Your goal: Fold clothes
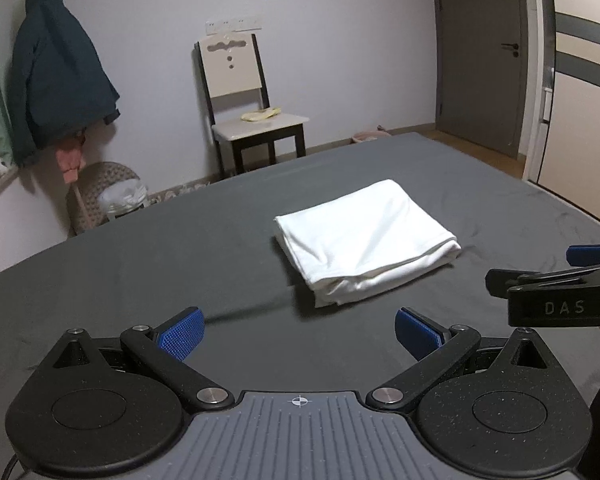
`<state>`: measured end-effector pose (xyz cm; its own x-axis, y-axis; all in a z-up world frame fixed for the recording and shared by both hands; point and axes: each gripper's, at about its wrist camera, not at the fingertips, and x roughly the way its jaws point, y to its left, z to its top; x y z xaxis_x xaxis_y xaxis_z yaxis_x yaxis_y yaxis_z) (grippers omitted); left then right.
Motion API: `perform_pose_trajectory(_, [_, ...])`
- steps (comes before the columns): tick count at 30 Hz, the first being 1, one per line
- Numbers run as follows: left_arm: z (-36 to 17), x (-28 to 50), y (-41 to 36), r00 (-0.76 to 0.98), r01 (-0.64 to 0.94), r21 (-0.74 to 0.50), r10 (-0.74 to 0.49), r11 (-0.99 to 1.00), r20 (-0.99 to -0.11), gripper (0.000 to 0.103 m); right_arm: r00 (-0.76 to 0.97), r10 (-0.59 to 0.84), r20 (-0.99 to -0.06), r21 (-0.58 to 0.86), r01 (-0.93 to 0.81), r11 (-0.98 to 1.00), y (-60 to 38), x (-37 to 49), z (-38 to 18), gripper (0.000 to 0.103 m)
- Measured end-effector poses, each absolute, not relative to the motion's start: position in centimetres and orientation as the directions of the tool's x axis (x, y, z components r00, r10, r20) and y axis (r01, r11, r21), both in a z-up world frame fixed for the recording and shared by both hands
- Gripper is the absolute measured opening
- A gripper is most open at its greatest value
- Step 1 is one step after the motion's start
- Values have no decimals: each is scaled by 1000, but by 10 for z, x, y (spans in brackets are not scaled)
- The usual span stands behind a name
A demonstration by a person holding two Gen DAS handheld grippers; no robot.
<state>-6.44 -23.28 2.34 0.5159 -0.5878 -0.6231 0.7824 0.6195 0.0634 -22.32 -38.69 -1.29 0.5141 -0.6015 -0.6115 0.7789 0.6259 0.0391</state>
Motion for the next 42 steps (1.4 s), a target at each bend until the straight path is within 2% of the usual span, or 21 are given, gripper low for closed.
perform_pose_trajectory(7, [25,-73,-230,500,805,69,-611,590,-613,102,514,-607,-606,22,773,633,-385,-222,-13,103])
perform_pose_trajectory(11, [18,-69,-228,498,796,75,-580,600,-645,102,512,-601,-614,4,764,645,-384,-219,-15,103])
perform_pose_trajectory(23, [15,-64,-222,492,789,63,-566,612,-662,102,483,-598,-640,-60,744,666,-377,-211,-20,103])
perform_pose_trajectory(42, [8,-54,-222,488,768,35,-550,639,-678,102,488,-565,-665,3,758,652,-389,-218,-21,103])
